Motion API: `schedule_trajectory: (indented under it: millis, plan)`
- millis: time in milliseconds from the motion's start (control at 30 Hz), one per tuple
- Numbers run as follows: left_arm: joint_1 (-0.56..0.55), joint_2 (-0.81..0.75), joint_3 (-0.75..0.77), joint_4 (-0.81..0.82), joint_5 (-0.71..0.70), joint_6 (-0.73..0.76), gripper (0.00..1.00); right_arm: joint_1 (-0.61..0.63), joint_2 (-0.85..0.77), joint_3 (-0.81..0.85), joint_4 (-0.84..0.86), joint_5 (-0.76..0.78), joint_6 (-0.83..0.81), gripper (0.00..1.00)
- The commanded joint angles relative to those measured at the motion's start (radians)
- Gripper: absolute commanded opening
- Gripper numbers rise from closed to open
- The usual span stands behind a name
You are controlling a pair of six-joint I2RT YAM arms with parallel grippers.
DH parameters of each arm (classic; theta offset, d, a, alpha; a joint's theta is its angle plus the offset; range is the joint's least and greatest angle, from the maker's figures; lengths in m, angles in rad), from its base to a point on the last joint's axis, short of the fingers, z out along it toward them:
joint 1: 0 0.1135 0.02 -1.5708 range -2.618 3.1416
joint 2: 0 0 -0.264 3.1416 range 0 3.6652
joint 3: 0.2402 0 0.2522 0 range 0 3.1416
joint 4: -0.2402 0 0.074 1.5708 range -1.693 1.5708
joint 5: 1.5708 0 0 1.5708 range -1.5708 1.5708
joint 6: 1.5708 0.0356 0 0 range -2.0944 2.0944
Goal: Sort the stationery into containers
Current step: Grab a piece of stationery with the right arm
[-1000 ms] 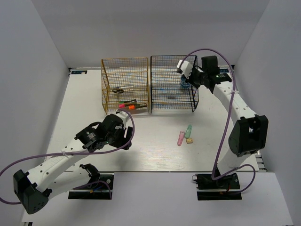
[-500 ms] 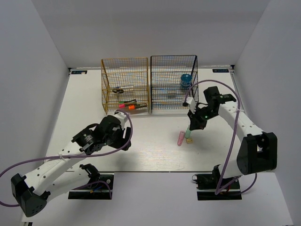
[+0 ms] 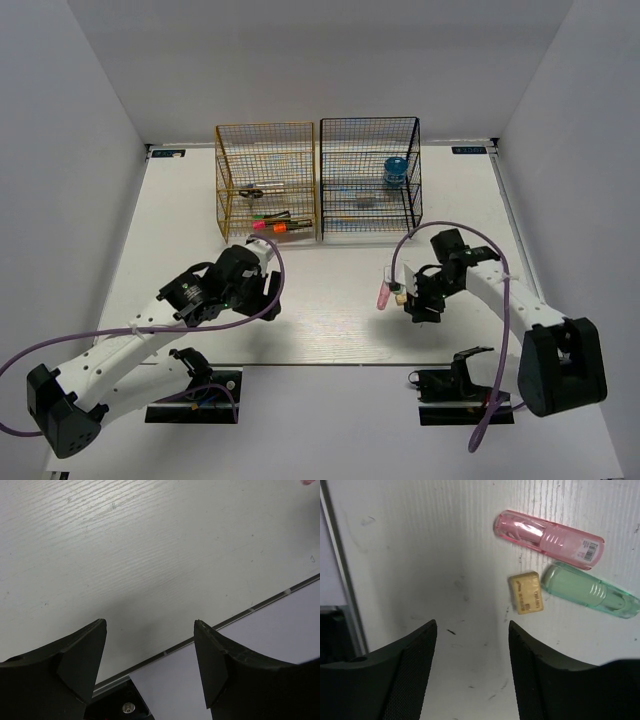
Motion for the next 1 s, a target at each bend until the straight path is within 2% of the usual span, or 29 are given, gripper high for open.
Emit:
schedule_trajectory:
  millis: [0,133,233,367,733,967]
  plan:
    - [-0.006,-0.016,0.008,0.005,0.013,-0.015,0.81,-0.003,0.051,0.012,0.163,0.053,-0.18,0.62]
    - [-0.008,-0.03,0.002,-0.011,0.002,-0.01,0.81,-0.003,0.104,0.009,0.273,0.083,-0.163,0.62]
    - [-0.005,-0.03,0.0,-0.014,0.002,-0.009,0.81,0.002,0.13,0.046,0.284,0.091,-0.149,0.63]
    - [-0.006,-0.033,-0.006,-0.014,0.002,-0.009,0.81,-0.003,0.193,0.081,0.244,0.091,-0.155,0.63]
    - [-0.005,-0.036,-0.009,-0.012,0.003,-0.003,0.81,0.007,0.254,0.141,0.069,0.034,-0.197,0.52]
    - [-0.006,-0.038,-0.014,-0.008,0.006,-0.001,0.81,0.017,0.273,0.113,0.12,0.042,-0.155,0.52]
